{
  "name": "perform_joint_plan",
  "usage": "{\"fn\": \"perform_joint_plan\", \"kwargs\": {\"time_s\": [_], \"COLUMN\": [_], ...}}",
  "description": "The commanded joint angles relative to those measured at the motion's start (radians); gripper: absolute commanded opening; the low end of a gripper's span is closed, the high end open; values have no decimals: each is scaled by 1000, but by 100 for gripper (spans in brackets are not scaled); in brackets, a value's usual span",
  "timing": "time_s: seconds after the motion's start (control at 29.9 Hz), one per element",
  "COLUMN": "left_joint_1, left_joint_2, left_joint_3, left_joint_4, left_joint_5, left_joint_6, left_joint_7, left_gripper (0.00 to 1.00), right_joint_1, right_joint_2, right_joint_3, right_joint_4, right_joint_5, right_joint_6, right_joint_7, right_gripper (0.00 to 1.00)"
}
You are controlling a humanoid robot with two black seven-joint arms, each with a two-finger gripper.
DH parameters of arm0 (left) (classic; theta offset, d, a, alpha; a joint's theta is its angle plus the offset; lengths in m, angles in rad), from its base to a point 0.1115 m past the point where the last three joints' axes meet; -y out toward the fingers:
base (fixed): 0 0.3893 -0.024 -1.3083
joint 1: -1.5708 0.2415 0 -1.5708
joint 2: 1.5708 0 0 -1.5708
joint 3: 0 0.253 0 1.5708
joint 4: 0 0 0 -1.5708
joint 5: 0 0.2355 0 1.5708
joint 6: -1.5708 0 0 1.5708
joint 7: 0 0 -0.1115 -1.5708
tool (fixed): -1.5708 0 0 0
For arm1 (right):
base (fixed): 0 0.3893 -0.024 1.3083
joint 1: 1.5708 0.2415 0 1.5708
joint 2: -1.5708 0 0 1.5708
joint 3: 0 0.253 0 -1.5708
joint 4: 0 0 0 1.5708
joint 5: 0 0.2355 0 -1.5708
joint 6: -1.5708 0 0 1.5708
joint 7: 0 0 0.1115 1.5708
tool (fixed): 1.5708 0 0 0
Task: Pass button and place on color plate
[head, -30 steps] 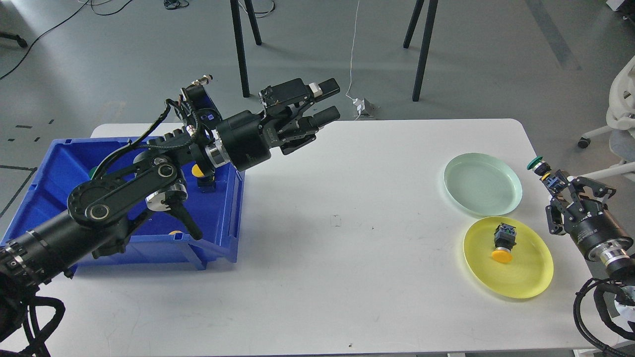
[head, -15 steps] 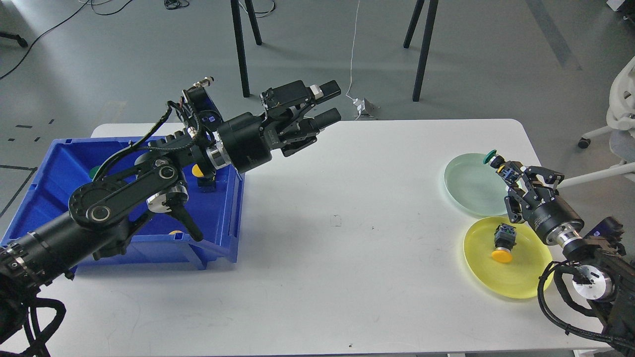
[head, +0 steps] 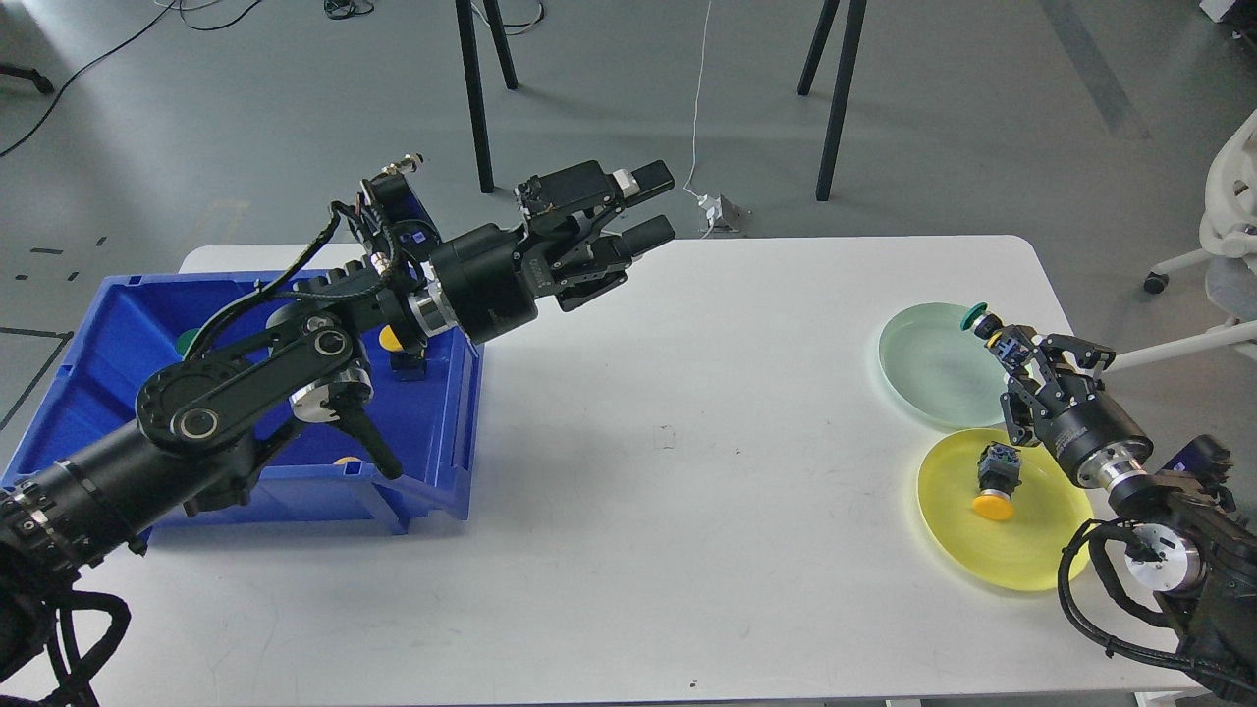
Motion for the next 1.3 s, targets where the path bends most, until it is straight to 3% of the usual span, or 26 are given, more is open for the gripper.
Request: {"fn": "perform_joint_plan", "kwargs": {"time_s": [0.0, 0.23, 1.07, 1.27], "left_joint_1": [0, 0, 0, 0], "left_joint_2": [0, 0, 0, -1], "left_joint_3": [1, 1, 1, -2], "left_joint_4": [0, 0, 0, 0], "left_joint_5": [0, 0, 0, -2], "left_joint_6": [0, 0, 0, 0], "left_joint_7": [0, 0, 0, 0], "left_gripper": [71, 71, 71, 71], "right_joint_1": [0, -1, -3, -1], "right_joint_2": [7, 8, 22, -1], "right_joint_3": [0, 0, 3, 64], "right_joint_4": [0, 0, 9, 190], "right_joint_5": [0, 0, 2, 72], "right_joint_6": [0, 0, 0, 0], "right_joint_7": [0, 0, 0, 0], "right_gripper": [35, 42, 42, 58]}}
